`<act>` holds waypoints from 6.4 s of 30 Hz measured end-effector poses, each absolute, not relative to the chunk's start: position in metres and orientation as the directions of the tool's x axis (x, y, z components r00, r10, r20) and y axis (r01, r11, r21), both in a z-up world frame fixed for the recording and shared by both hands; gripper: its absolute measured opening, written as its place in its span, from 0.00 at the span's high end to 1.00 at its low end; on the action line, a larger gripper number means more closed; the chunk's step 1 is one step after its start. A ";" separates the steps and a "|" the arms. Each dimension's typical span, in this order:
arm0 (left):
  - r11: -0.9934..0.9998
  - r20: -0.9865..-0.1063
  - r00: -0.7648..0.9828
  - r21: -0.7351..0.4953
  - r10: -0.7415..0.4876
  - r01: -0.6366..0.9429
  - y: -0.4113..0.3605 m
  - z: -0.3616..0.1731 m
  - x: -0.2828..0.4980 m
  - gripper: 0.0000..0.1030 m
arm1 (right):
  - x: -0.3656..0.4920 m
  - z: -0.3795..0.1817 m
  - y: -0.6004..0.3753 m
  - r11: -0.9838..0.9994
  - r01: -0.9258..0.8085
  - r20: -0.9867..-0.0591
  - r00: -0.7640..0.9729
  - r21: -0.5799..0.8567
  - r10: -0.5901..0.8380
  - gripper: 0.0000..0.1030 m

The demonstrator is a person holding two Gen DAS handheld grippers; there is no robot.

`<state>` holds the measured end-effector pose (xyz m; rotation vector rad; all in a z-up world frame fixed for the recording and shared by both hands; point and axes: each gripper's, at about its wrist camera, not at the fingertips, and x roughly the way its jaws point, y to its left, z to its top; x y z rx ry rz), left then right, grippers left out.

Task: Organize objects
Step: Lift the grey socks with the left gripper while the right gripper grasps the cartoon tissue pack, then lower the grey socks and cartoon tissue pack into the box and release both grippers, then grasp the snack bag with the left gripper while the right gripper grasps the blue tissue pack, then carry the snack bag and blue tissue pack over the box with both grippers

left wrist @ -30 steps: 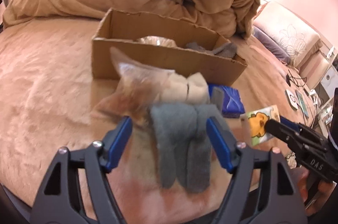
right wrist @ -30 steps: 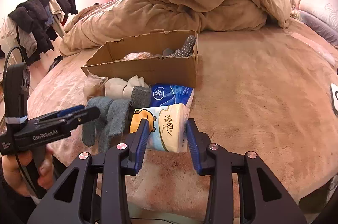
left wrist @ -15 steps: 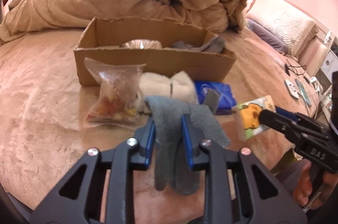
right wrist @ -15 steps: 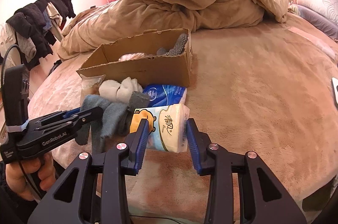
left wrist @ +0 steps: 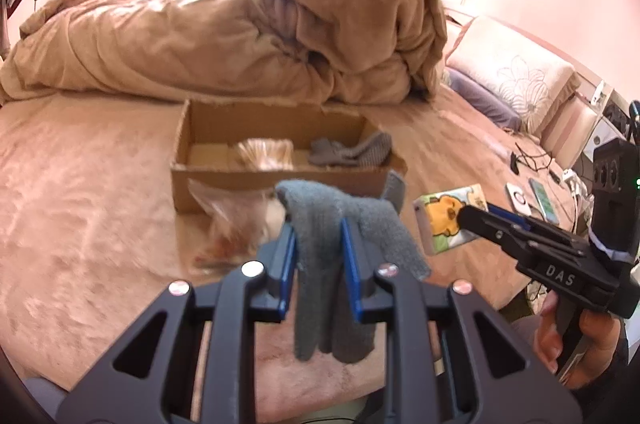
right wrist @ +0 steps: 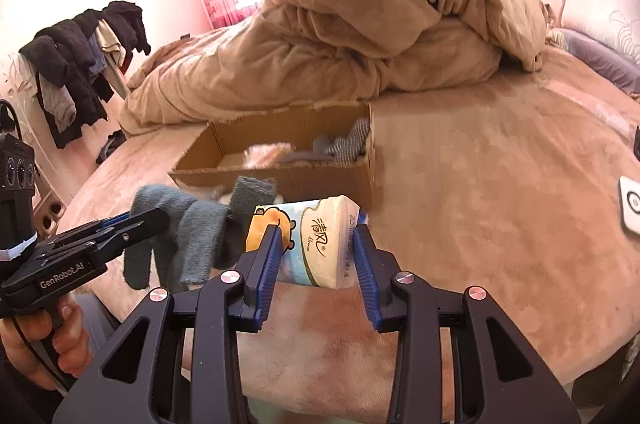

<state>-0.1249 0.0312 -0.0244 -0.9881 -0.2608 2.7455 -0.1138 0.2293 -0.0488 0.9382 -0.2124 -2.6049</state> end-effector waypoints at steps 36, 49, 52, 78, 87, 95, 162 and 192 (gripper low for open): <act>-0.967 -0.671 -0.718 -0.253 0.186 -0.014 -0.040 -0.033 -0.274 0.78 | -0.244 -0.031 0.189 -0.912 0.303 -0.618 -0.671 0.277 -0.410 0.62; -0.996 -0.756 -0.653 -0.085 0.053 0.017 -0.027 -0.073 -0.301 0.72 | -0.270 -0.086 0.165 -0.933 0.280 -0.712 -0.606 0.227 -0.355 0.62; -0.995 -0.758 -0.649 -0.099 0.069 0.010 -0.026 -0.070 -0.301 0.66 | -0.272 -0.087 0.161 -0.942 0.275 -0.718 -0.615 0.194 -0.327 0.62; -0.985 -0.637 -0.759 -0.167 0.134 -0.033 -0.023 0.008 -0.198 0.28 | -0.197 -0.014 0.182 -0.960 0.227 -0.638 -0.719 0.161 -0.277 0.38; -0.979 -0.623 -0.766 -0.198 0.157 -0.040 -0.021 0.003 -0.153 0.23 | -0.153 -0.006 0.201 -0.972 0.189 -0.637 -0.734 0.140 -0.235 0.37; -0.979 -0.658 -0.734 -0.199 0.168 -0.046 -0.013 -0.026 -0.132 0.23 | -0.132 -0.030 0.212 -0.973 0.184 -0.671 -0.705 0.140 -0.230 0.37; -0.980 -0.651 -0.737 -0.186 0.181 -0.075 -0.016 -0.062 -0.138 0.51 | -0.154 -0.075 0.197 -0.970 0.191 -0.685 -0.687 0.153 -0.243 0.88; -0.975 -0.579 -0.796 -0.212 0.174 -0.059 -0.030 0.024 -0.177 0.51 | -0.173 0.008 0.208 -0.963 0.201 -0.575 -0.773 0.180 -0.268 0.88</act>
